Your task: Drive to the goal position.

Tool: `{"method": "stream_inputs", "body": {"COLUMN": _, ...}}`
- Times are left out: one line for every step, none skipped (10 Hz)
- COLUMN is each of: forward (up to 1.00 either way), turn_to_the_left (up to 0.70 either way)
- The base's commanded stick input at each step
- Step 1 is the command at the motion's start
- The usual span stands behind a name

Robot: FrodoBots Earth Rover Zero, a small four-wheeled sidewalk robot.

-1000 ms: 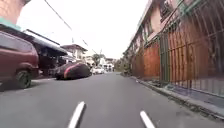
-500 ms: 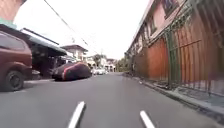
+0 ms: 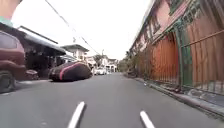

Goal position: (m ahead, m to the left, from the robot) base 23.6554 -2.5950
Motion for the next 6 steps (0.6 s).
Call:
{"method": "stream_inputs", "body": {"forward": 1.00, "turn_to_the_left": 0.00}}
{"method": "stream_inputs", "body": {"forward": 1.00, "turn_to_the_left": 0.00}}
{"method": "stream_inputs", "body": {"forward": 1.00, "turn_to_the_left": 0.00}}
{"method": "stream_inputs", "body": {"forward": 1.00, "turn_to_the_left": 0.00}}
{"method": "stream_inputs", "body": {"forward": 1.00, "turn_to_the_left": 0.00}}
{"method": "stream_inputs", "body": {"forward": 1.00, "turn_to_the_left": 0.00}}
